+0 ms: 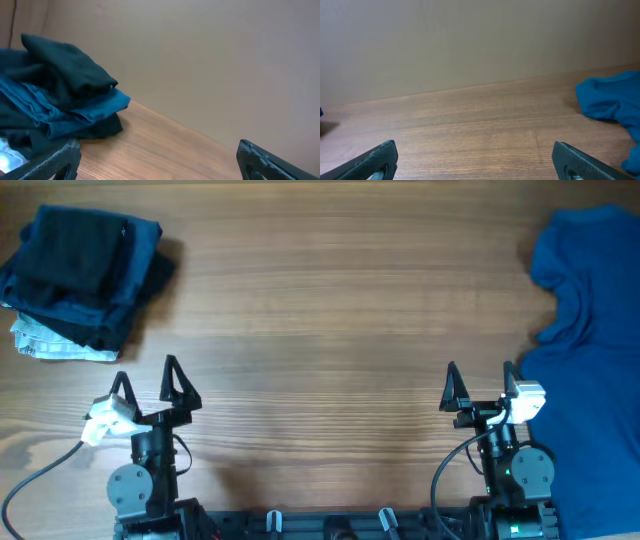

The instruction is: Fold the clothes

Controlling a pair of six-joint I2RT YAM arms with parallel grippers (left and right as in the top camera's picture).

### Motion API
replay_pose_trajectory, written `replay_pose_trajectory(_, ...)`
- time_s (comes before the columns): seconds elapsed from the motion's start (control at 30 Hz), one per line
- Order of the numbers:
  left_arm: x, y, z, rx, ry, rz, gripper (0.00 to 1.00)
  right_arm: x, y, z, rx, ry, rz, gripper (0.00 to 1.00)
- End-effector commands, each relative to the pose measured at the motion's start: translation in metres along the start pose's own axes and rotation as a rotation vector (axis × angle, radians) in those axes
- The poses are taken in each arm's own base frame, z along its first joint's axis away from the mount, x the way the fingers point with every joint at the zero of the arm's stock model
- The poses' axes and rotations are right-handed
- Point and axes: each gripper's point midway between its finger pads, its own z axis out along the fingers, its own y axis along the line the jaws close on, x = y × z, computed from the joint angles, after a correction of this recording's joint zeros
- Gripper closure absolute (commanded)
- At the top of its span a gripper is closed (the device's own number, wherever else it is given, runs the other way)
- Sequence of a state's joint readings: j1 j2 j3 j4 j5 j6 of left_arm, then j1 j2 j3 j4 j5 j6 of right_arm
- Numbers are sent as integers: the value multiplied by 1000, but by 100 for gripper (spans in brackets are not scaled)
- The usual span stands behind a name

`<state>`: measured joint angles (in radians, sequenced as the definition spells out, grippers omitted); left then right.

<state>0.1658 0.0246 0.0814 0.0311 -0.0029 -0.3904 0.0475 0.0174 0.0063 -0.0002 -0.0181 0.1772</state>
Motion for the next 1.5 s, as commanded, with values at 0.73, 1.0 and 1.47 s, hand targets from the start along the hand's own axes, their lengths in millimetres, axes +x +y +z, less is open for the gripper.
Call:
replay_pose_trajectory(0.73, 55, 18, -1, -29, 156, 204, 0, -2, 0, 0, 0, -8, -14, 1)
replay_pose_trajectory(1.0, 55, 18, -1, -29, 156, 205, 0, -2, 0, 0, 0, -8, -14, 0)
replay_pose_trajectory(1.47, 55, 18, -1, -28, 156, 205, 0, -2, 0, 0, 0, -8, -14, 0)
